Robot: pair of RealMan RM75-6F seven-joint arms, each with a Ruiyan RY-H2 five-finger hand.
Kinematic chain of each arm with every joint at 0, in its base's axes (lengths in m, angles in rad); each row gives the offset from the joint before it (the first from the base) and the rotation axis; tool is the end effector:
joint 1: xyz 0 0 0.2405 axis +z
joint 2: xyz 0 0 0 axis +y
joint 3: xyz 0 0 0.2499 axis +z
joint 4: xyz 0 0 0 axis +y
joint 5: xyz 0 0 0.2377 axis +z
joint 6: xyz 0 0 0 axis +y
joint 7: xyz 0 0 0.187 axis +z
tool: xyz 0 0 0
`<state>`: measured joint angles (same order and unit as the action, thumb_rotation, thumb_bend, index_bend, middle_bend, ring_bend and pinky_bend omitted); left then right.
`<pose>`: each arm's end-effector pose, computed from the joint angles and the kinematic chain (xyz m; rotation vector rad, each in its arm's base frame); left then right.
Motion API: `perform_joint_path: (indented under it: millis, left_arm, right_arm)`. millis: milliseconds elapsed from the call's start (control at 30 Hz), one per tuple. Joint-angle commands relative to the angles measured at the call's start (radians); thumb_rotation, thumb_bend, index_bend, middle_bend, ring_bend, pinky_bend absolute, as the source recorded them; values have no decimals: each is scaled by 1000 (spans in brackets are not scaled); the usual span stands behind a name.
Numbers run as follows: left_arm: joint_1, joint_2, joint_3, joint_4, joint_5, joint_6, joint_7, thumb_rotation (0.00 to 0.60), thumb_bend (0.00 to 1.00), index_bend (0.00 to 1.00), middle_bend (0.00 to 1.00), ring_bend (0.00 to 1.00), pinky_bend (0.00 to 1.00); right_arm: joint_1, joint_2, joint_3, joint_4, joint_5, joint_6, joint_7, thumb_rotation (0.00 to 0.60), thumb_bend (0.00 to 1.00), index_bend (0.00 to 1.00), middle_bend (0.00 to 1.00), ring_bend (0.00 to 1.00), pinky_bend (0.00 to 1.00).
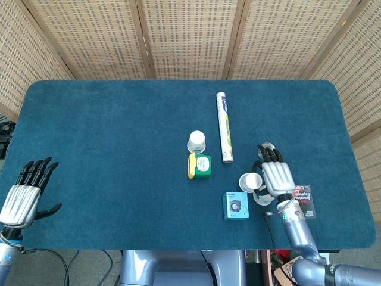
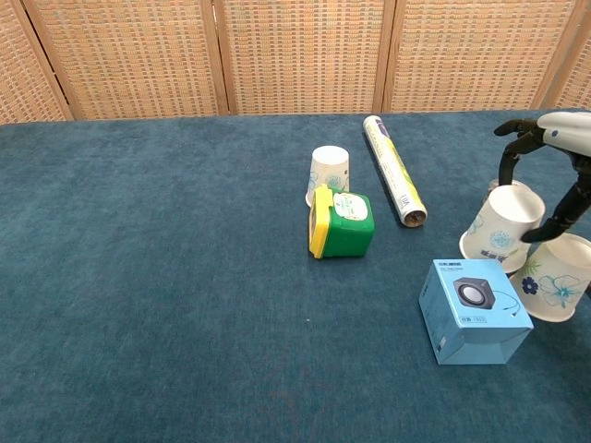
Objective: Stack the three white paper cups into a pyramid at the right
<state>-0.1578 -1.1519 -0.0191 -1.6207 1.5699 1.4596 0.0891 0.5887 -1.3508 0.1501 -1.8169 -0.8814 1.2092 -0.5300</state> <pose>-0.2863 0.2387 0.1044 -1.5354 -0.8256 -0.9267 -0.1836 -0.3409 0.0116 1.5803 -1.0655 0.7804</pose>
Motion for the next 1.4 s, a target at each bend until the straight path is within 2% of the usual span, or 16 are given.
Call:
perform_joint_path:
  millis: [33,467,800,933,1200,1400]
  left_arm:
    - [-1,1,-1,2,-2,-2,-5,600,187,0,0,0,0]
    - [-2,3,2,2,4,-2,-14,600,188,0,0,0,0]
    - [-4,4,-1,4,-4,-8,-20,600,187,0,0,0,0]
    - [-4,5,-1,7,-2,-5,-26,600,187,0,0,0,0]
    - [-5,4,0,6,0,-6,-24,600,188,0,0,0,0]
    - [-3,4,0,6,2,0,-26,600,187,0,0,0,0]
  right_arm:
    - [5,-10,-2,-7,30,0,-27,600,144,533,98,0,0]
    - [13,-9,-8,-53,107,21,-108,600,144,533,72,0,0]
    - [27,-41,-17,-71,125,22,-137,600,143,533,64,0,0]
    - [30,-43,-23,-67,152,15,-149,600,143,532,20,0,0]
    - [33,-34,-24,-75,162,16,-152,600,144,406,0,0,0]
    - [40,-18,-27,-104,176,24,-174,600,143,269,0,0,0]
